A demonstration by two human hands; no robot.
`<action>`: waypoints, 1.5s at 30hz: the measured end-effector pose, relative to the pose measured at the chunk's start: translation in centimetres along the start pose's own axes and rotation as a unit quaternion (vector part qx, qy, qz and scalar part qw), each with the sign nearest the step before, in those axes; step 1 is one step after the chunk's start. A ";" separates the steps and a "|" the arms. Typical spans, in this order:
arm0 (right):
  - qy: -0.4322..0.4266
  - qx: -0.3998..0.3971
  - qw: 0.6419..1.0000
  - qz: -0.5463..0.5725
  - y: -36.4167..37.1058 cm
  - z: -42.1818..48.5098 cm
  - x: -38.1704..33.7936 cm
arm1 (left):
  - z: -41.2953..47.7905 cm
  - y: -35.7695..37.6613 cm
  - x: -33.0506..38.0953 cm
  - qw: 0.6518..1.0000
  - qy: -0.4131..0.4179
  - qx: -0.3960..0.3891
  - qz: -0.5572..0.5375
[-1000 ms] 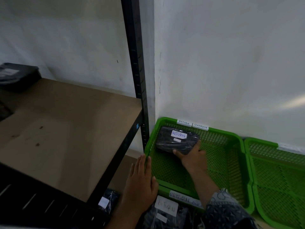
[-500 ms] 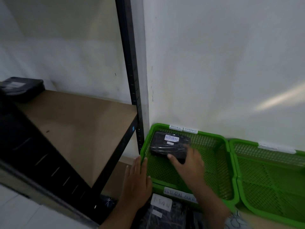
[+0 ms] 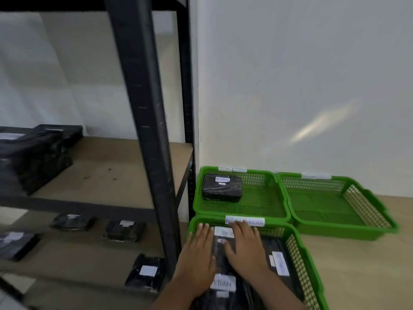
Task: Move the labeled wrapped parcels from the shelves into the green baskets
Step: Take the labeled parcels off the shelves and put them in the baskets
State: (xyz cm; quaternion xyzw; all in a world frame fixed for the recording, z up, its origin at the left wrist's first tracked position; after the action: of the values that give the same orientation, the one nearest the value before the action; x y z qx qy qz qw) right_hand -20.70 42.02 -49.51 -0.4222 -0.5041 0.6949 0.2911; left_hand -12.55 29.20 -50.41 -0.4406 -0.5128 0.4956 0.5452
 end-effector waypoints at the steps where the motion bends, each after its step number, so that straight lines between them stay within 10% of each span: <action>1: 0.005 -0.028 1.000 0.001 -0.1 -1.6 -0.8 | -1.7 -0.5 -0.1 1.000 -0.002 -0.018 -0.014; 21: -0.142 -0.046 0.988 0.030 -1.8 -13.3 -26.3 | -25.1 -12.0 -13.9 0.980 -0.120 0.135 0.087; 45: -0.196 0.088 0.974 0.076 -4.0 4.1 -50.4 | -19.9 -26.1 -40.4 0.952 -0.147 0.252 0.091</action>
State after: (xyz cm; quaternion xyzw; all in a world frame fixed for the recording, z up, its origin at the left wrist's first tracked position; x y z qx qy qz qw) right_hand -0.51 -0.43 -30.36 -0.2870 -0.4549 0.8259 0.1690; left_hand 10.28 -13.53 -31.23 -0.2556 -0.4035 0.7154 0.5100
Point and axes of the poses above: each hand's wrist, its own z-axis towards the middle knuckle, its own y-axis out of the palm, x = y × z, the point moved 1 cm from there along z, towards the middle knuckle, and after that the axes turned 4 degrees about y, right-handed, at the moved point
